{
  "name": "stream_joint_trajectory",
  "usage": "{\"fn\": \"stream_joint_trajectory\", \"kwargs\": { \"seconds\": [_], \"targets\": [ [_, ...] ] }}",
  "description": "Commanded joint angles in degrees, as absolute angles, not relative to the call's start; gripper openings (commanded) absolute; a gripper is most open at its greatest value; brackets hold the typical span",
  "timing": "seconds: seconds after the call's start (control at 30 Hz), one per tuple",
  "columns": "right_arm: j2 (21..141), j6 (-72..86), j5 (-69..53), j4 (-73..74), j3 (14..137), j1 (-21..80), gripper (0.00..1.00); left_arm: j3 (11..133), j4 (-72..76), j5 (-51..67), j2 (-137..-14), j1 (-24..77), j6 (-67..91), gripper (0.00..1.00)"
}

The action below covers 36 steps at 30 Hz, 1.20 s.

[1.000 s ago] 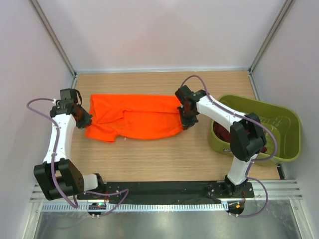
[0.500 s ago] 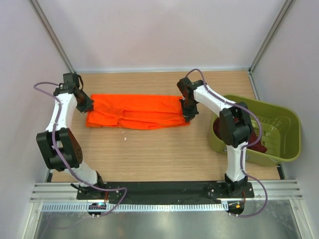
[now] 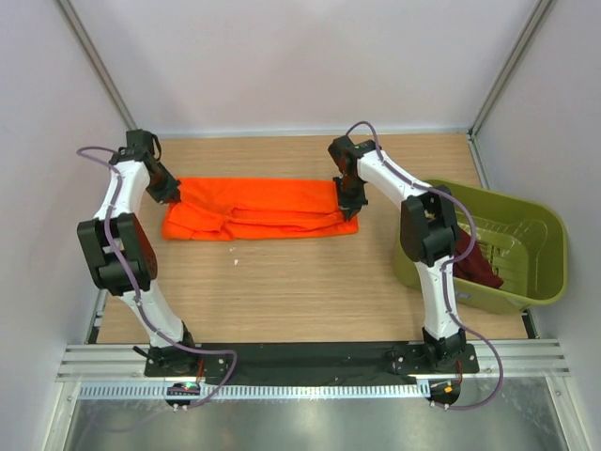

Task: Fold and stack the t-shirts
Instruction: Fold the tshirt

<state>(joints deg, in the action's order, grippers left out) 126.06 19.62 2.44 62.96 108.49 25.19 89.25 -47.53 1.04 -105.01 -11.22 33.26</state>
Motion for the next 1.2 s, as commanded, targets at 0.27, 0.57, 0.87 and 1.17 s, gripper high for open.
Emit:
{"fn": "stream_joint_trajectory", "kwargs": {
  "seconds": [0.27,0.57,0.87,1.17],
  "targets": [
    [129.4,20.8,4.7,66.1,115.7,23.4,0.01,96.3,-47.2,3.5,-109.8,-11.1,32.0,0.0],
    [133.4,20.7,4.7,66.9,119.9,22.7,0.04,99.5,-47.6,3.8,-114.6,-11.0,32.5,0.02],
    [137.9,21.8,9.4,73.3,131.3,21.1,0.4,115.7,-57.2,-2.2,-120.3,-10.4,31.2,0.3],
    [122.0,19.9,3.3,61.9,108.8,21.0,0.57,90.0,-50.3,6.4,-99.4,-7.6,31.7,0.24]
  ]
}}
